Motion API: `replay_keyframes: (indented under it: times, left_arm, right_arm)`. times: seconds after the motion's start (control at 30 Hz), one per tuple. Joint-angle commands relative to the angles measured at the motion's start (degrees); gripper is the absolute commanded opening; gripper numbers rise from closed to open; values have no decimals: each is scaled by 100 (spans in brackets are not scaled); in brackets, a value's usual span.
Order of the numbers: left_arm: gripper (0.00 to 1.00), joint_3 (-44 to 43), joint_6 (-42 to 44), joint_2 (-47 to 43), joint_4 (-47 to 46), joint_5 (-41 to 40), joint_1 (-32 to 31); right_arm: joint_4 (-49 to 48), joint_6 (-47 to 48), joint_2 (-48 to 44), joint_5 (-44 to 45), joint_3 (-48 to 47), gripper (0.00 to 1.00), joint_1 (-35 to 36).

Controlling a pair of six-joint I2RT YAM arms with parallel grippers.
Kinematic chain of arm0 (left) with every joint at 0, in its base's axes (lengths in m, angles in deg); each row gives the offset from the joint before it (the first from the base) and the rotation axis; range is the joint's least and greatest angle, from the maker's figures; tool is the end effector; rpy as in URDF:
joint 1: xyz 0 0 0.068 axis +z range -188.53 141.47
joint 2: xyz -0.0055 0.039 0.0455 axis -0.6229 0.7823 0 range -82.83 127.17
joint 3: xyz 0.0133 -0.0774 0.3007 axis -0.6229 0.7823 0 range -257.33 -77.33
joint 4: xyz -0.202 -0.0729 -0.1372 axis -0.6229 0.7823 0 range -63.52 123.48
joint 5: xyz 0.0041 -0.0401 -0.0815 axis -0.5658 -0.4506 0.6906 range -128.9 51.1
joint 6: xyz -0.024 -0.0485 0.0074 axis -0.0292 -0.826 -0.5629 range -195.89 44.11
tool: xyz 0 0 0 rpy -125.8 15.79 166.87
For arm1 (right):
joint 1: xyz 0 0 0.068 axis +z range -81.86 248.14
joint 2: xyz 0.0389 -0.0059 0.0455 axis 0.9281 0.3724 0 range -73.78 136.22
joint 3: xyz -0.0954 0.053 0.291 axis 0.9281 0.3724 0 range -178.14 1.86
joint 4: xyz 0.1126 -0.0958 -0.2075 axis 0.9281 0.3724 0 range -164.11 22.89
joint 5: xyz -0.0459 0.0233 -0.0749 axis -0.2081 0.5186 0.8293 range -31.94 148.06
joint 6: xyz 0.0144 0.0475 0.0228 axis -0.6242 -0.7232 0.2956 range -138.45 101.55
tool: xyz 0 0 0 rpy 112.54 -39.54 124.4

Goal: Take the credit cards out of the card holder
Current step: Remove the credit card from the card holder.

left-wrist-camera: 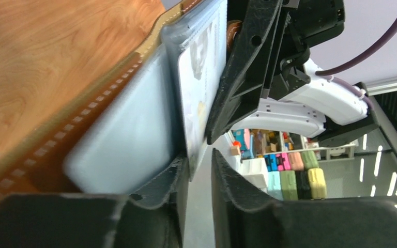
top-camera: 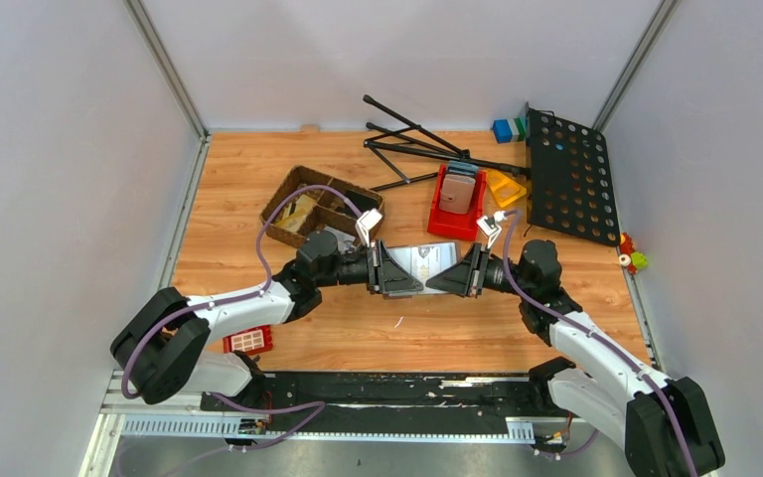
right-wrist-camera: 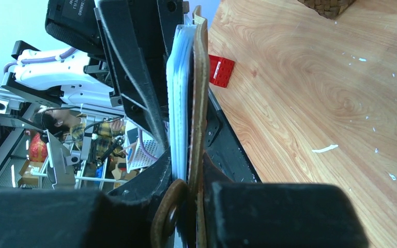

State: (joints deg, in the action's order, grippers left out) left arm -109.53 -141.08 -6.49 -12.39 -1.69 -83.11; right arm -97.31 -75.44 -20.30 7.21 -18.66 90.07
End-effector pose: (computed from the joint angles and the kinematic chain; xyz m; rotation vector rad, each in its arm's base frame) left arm 0.1722 -0.2009 0.2759 0.2445 2.0615 -1.8651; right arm 0.1447 0.0889 0.2614 -0.1527 2.0297 1.7054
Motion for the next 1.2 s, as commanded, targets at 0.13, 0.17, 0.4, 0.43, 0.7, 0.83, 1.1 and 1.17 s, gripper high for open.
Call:
replay_keyframes:
  times: [0.13,0.17,0.4,0.43,0.7,0.83,1.1,1.17]
  left_arm:
    - [4,-143,32,74,-236,5,-38]
    - [2,-138,30,62,-236,2,-38]
    - [0,-48,60,-10,-98,-2,65]
    - [0,-22,55,-46,-88,-2,95]
    - [0,43,207,-245,221,-6,221]
    - [0,73,205,-281,231,3,244]
    - [0,92,203,-362,240,61,290]
    - [0,107,200,-372,229,90,315]
  right_arm:
    - [-523,-81,-118,-173,-142,3,9]
    - [-482,-67,-124,-159,-143,6,8]
    - [-175,58,-161,-19,-122,29,-50]
    - [-162,57,-178,-15,-119,31,-61]
    - [-129,41,-245,-12,-80,32,-179]
    - [-129,31,-267,-13,-60,29,-189]
    - [-73,16,-285,-12,-65,12,-244]
    - [-78,-4,-289,-28,-61,10,-270]
